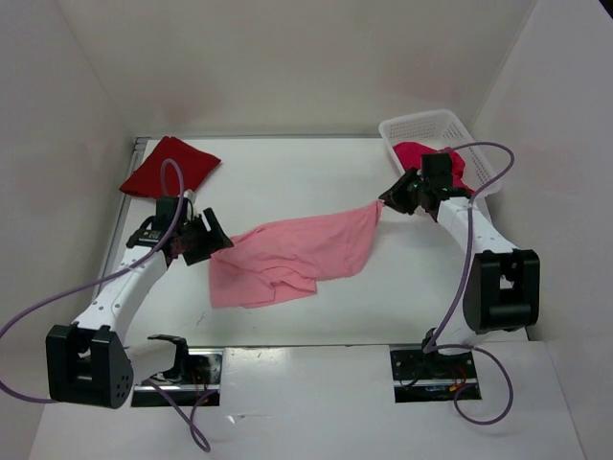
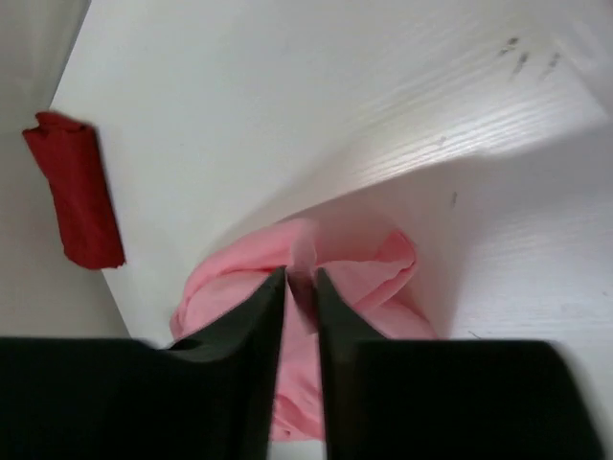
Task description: Fold and stack the t-shirts
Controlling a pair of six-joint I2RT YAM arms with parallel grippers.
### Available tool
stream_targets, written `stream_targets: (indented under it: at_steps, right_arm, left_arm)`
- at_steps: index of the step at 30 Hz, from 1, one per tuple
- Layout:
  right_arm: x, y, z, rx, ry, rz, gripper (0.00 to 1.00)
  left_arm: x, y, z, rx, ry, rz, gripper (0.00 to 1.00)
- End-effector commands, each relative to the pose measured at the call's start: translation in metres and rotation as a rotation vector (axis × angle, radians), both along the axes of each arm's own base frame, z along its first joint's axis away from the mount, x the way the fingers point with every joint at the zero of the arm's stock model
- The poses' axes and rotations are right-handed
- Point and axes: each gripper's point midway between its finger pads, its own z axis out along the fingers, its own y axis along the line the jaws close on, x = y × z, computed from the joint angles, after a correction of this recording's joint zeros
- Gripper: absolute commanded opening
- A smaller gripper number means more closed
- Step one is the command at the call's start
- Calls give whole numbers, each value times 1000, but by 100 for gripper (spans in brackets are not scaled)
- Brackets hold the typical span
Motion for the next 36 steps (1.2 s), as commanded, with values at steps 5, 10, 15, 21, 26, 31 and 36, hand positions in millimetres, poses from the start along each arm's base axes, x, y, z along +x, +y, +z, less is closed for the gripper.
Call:
stream_targets:
  at_steps: [5,10,15,21,26,31,36]
  right_arm:
    - [-28,7,36,-196,-100,129,52]
    - [-76,33,3,-238,-28,251,46]
    - [-128,83,-30,-163,68,411,9]
    - [-170,133,-69,-143,158,528,21]
    - [-167,130,-82,-180,156,510,47]
    - [-160,129,-105,-207,199,474,57]
    - [-153,132,-126,-245,242,486,58]
  left_arm:
    - [-5,1,6,-31,-7,87,82]
    - [-29,-13,-14,-99,92,90,64]
    - [-54,-14,-37,-68,199,198,22]
    - [-79,-3,-80,-72,339,351,25]
    - [-77,5,-80,-32,341,389,65]
    - [-81,8,-98,-47,369,443,72]
    - [-61,6,-93,-66,297,430,43]
